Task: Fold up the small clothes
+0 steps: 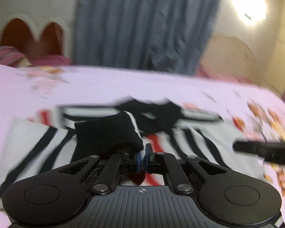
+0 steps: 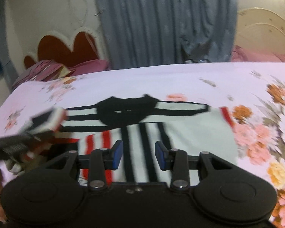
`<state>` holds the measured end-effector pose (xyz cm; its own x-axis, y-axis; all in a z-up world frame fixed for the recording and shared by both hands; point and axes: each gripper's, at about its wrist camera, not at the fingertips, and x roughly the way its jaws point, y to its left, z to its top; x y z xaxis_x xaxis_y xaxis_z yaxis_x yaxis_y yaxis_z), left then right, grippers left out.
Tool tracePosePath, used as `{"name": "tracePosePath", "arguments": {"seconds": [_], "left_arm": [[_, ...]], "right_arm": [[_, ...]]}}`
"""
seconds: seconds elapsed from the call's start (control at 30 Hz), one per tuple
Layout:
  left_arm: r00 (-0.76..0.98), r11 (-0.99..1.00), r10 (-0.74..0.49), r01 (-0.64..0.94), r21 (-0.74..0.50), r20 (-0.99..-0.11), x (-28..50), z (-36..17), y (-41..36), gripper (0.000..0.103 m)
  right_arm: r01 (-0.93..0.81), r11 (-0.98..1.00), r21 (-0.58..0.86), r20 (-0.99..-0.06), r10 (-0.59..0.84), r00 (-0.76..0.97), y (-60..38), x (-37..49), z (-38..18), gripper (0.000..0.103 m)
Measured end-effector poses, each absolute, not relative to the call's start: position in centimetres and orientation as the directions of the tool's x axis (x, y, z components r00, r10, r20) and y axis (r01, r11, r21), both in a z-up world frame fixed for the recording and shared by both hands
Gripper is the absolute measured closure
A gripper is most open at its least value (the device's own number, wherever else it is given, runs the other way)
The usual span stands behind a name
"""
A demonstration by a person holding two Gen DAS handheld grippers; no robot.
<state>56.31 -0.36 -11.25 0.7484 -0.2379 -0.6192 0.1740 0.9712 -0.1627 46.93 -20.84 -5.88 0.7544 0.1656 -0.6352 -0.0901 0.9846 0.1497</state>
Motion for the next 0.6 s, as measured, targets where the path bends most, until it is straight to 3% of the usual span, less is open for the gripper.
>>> {"name": "tracePosePath", "arguments": {"seconds": [0.17, 0.2, 0.23, 0.27, 0.3, 0.4, 0.5, 0.6], "left_arm": [[0.693, 0.966, -0.249, 0.224, -0.127, -0.677, 55.2, -13.5, -6.7, 0.099], [0.691, 0.967, -0.24, 0.234, -0.103, -0.681, 54.8, -13.6, -7.7, 0.094], [0.685, 0.964, -0.243, 0.252, -0.09, -0.687, 53.3, -13.5, -8.7, 0.069], [0.68, 0.952, -0.281, 0.289, -0.105, -0.677, 53.0, -13.5, -9.3, 0.051], [0.676, 0.936, -0.329, 0.324, -0.134, -0.659, 51.8, -13.5, -9.4, 0.023], [0.686, 0.908, -0.398, 0.387, -0.158, -0.609, 49.5, -13.1, -9.1, 0.021], [0.714, 0.913, -0.403, 0.357, -0.197, -0.573, 47.3, -11.8, -6.4, 0.029], [0.771, 0.947, -0.32, 0.253, -0.196, -0.551, 45.2, -10.6, -1.5, 0.041]], "right_arm": [[-0.03, 0.978, 0.207, -0.63, 0.157, 0.761, -24.1, 46.2, -5.8, 0.065], [-0.024, 0.976, 0.217, -0.628, 0.158, 0.762, -24.5, 46.1, -5.8, 0.061], [-0.017, 0.973, 0.229, -0.626, 0.16, 0.763, -25.0, 46.0, -5.8, 0.058], [-0.012, 0.97, 0.242, -0.624, 0.165, 0.764, -25.5, 45.9, -5.9, 0.053], [-0.005, 0.967, 0.256, -0.623, 0.169, 0.764, -25.9, 45.7, -6.0, 0.052], [0.013, 0.955, 0.296, -0.624, 0.183, 0.759, -26.6, 45.6, -6.4, 0.052], [0.006, 0.948, 0.32, -0.627, 0.207, 0.751, -26.5, 45.7, -6.7, 0.052], [-0.061, 0.948, 0.312, -0.629, 0.255, 0.734, -24.9, 46.0, -7.0, 0.052]]}}
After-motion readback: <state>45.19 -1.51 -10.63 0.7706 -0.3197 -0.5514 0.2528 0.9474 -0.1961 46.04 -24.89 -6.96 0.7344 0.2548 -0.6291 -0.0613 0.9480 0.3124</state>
